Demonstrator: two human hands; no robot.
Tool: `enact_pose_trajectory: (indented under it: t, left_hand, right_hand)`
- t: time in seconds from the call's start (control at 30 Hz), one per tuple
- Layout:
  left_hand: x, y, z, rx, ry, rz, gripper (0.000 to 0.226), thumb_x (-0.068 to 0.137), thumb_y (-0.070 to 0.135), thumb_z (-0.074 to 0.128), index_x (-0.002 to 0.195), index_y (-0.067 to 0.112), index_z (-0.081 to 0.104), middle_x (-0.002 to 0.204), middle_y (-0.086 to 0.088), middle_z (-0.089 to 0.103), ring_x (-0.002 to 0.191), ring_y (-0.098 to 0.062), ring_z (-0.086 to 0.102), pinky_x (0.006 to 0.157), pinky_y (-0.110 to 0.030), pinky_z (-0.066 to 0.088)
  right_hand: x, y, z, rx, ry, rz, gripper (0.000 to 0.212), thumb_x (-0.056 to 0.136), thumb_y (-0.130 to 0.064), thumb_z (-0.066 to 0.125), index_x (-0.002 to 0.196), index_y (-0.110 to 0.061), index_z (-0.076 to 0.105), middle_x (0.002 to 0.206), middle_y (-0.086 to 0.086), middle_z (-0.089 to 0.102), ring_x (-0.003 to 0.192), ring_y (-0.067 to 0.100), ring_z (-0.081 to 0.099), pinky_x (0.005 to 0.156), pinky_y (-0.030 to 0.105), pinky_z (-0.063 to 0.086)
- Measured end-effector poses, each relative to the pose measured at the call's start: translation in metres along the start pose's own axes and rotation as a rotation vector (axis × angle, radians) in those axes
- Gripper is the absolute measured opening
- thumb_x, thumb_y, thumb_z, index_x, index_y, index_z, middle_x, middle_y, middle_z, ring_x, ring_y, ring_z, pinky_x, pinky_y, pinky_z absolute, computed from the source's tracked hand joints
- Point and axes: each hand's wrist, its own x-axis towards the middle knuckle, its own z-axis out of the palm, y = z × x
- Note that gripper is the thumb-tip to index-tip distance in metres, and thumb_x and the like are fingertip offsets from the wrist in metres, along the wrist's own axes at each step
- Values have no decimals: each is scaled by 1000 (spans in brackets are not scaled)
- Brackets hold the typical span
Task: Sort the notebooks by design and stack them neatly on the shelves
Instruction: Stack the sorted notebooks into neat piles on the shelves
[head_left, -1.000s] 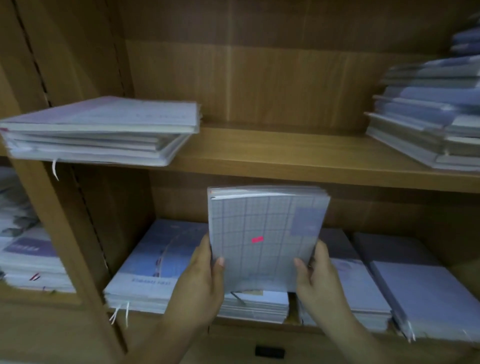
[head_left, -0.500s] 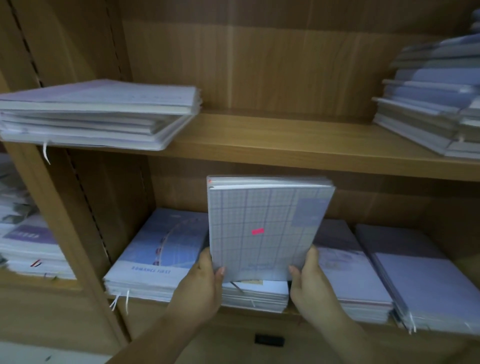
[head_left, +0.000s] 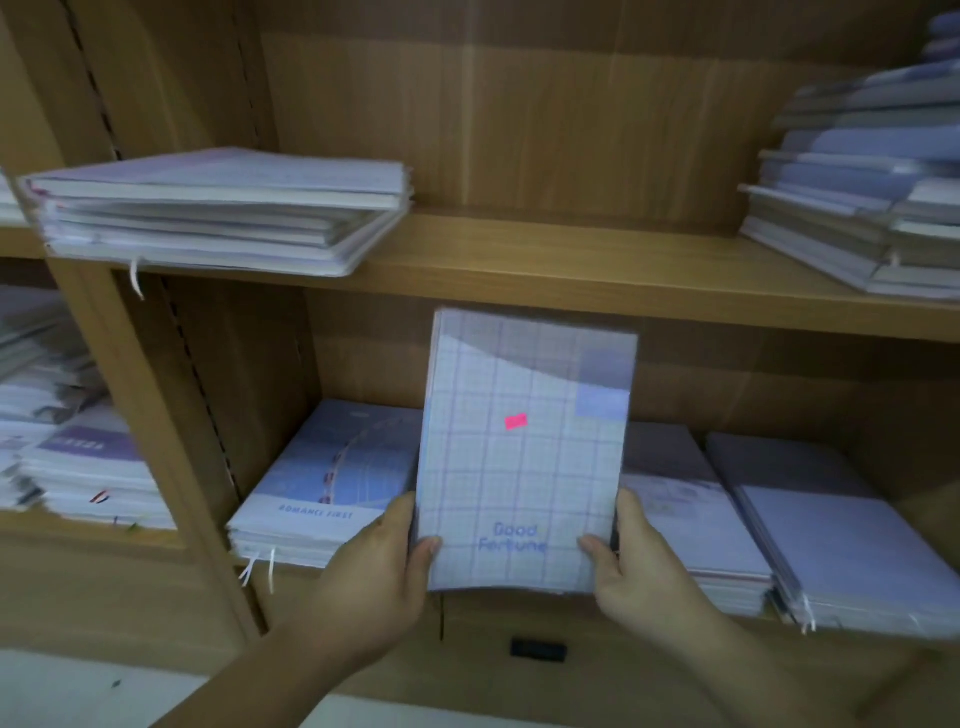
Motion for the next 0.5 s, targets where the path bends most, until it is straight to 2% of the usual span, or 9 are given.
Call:
enact_pose_trajectory:
  t: [0.1, 0.17, 0.23, 0.3, 0.37, 0.43, 0.5]
  left_hand:
    - [-14, -3, -7, -180, -13, -43, 27, 103, 43, 45, 127, 33, 53, 113, 20, 65, 99, -3, 62, 80, -26, 51]
    - [-18, -6, -12, -288, 8, -128, 20, 104, 37, 48, 108, 24, 63, 96, 13, 69, 88, -2, 64, 76, -29, 53]
    - [-18, -13, -19, -313, 21, -225, 30, 105, 37, 49, 82, 18, 58, 69, 6, 58, 68, -9, 59, 69, -36, 48]
    - [-19, -19, -29, -336, 49, -302, 41, 106, 39, 47, 74, 13, 52, 62, 3, 46, 61, -13, 51, 64, -36, 43]
    - [-19, -25, -43, -378, 117, -353, 46, 106, 41, 44, 72, 11, 52, 56, 2, 47, 55, -10, 49, 58, -31, 42]
    - [-19, -32, -57, -473, 155, -414, 48, 106, 45, 42, 71, 14, 48, 55, -2, 45, 51, -13, 47, 49, -22, 39]
    - [-17, -43, -67, -599, 147, -499, 48, 106, 50, 39, 74, 16, 49, 64, -9, 43, 57, -19, 44, 49, -25, 37]
  right_hand:
    - [-11, -6, 0, 22, 2, -24, 36, 103, -24, 53, 129, -43, 38, 118, -35, 51, 110, -15, 51, 79, -1, 41]
    - [-12, -12, 5, 36, 10, -29, 28, 104, -25, 51, 126, -41, 48, 116, -32, 57, 111, -15, 53, 80, -1, 41]
    - [-8, -20, 15, 38, 4, -27, 22, 105, -25, 49, 121, -38, 56, 112, -27, 63, 108, -9, 58, 79, 1, 42]
    - [0, -32, 32, 39, -6, -19, 20, 106, -24, 46, 119, -33, 58, 107, -24, 63, 104, -3, 60, 74, 0, 41]
    - [12, -46, 50, 60, 7, -6, 19, 107, -25, 44, 119, -30, 58, 103, -22, 62, 99, -1, 59, 71, 7, 42]
    - [24, -61, 64, 50, 12, 9, 18, 108, -27, 42, 118, -30, 56, 102, -16, 62, 94, 1, 57, 75, 21, 42]
    - [37, -72, 78, 29, -3, -7, 20, 108, -28, 40, 118, -31, 56, 105, -13, 62, 97, 6, 58, 77, 26, 40]
